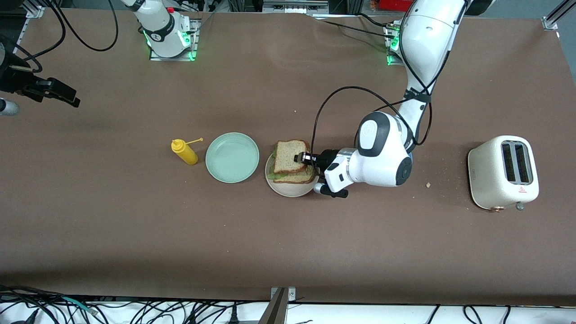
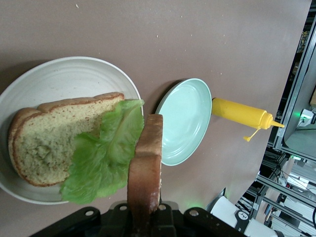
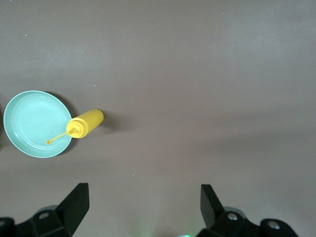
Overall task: Make sandwich in beige plate with both arms
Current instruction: 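Carry the second bread slice with the left gripper onto the lettuce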
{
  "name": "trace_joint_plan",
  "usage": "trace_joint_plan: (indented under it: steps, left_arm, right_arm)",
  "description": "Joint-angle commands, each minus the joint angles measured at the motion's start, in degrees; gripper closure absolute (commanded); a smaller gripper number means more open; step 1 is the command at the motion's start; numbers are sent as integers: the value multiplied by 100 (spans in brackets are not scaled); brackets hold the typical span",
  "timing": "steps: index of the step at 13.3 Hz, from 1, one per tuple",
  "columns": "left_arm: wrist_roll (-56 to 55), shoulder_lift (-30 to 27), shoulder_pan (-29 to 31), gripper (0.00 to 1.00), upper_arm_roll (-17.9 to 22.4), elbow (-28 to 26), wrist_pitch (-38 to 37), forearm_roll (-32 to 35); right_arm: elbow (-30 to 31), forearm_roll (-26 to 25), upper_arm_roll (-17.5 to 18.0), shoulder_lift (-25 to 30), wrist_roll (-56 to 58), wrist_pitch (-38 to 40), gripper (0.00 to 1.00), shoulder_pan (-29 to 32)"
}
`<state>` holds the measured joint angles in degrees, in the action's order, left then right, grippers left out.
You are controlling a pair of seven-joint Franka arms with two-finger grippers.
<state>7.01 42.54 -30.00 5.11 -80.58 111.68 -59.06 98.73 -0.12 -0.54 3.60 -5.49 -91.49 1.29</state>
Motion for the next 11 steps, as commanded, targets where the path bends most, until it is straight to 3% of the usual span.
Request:
trace_joint_plan:
  steps: [1,8,9,11]
  left_arm:
    - [-51,228,-242,100,78,175,213,-272]
    - [28,457,-217,100,87,96,381,-211]
    - [28,492,-208,96,87,78,390,-202]
    - [46,580,-199,62,105,69,390,-185]
  right_arm:
    - [-188,55,-25,-78,109,123,0,-6]
    - [-188,64,-25,-87,118,123,0,3]
    - [-188,56,-25,-87,118,123,0,3]
    - [-188,56,-25,-87,118,123,0,-6]
